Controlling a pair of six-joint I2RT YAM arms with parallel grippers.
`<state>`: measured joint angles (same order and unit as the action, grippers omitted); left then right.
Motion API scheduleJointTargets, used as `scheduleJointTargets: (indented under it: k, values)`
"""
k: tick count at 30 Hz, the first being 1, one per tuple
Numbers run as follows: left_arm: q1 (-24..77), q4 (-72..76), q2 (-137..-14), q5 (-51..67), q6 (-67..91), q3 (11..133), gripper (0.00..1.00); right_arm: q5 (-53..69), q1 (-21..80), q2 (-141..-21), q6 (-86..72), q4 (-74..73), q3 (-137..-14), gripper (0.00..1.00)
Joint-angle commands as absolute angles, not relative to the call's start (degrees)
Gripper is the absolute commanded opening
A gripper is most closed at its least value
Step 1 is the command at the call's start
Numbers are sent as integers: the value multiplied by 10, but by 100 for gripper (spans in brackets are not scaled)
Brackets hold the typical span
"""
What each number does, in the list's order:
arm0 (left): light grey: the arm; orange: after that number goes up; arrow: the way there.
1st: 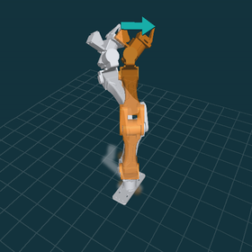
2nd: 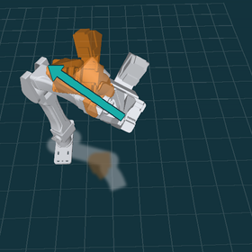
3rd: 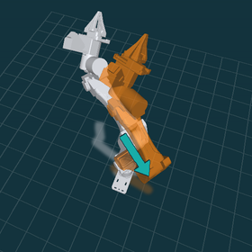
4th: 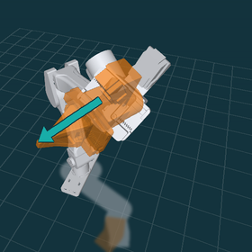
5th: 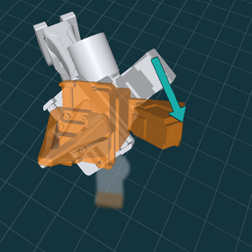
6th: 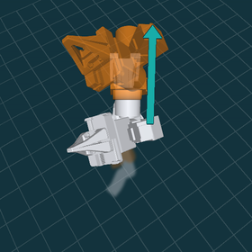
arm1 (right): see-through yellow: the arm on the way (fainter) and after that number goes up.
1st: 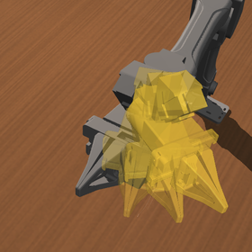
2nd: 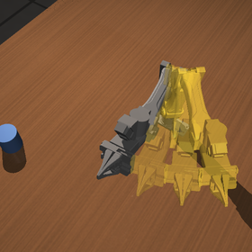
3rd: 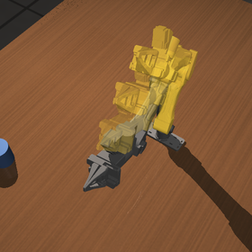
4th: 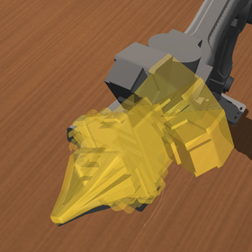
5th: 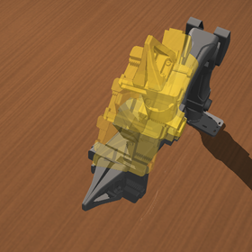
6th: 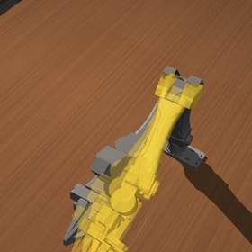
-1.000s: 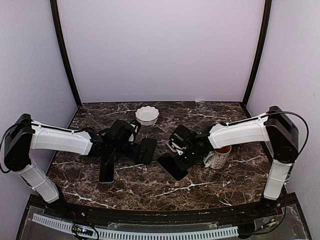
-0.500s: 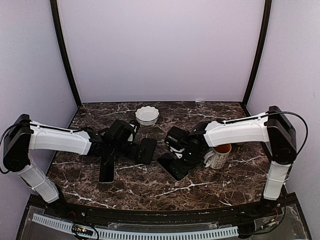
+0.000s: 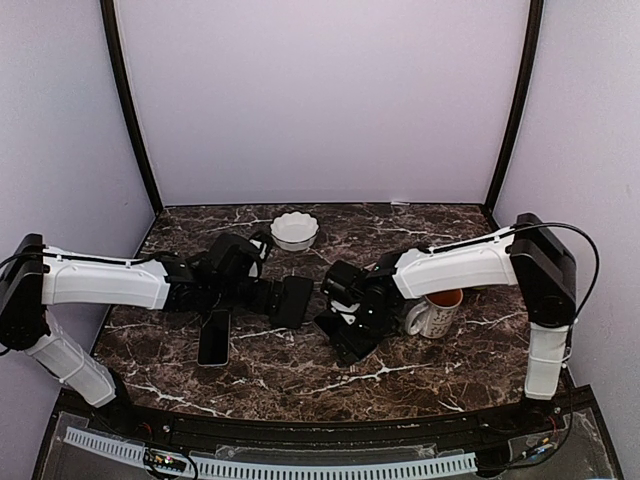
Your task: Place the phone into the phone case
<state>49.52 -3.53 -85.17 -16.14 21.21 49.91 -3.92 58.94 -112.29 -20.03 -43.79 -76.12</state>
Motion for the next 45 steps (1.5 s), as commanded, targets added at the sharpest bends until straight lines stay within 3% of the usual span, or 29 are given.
scheduleJointTargets:
  k: [1,9,15,21,26,33,35,37,38,40,43,45]
  values:
    - [497,-47,-834,-171,207,487,89,-66,593,-1142,-202,-439,-740,91]
    - [497,-40,-831,-156,207,491,89,-74,608,-1111,-206,-411,-729,50]
    - [497,15,-800,-67,221,475,90,-124,629,-1017,-228,-317,-723,23]
    - [497,228,-723,79,277,415,93,-191,659,-895,-228,-155,-687,20]
    - [497,275,-697,81,319,412,93,-266,696,-856,-203,-104,-679,18]
    - [497,353,-696,109,329,408,83,-300,727,-842,-169,-97,-686,17]
    - [497,362,-696,103,329,406,72,-308,734,-838,-162,-94,-683,16]
    - [497,362,-696,96,326,407,45,-310,736,-835,-159,-95,-683,16]
    - [497,361,-695,95,325,407,25,-310,736,-835,-158,-98,-683,16]
    - [497,354,-693,101,323,408,4,-310,737,-833,-156,-101,-681,16]
    - [497,340,-690,109,318,406,0,-307,737,-828,-148,-101,-674,19]
    - [497,330,-687,113,311,401,0,-290,736,-824,-138,-101,-670,32]
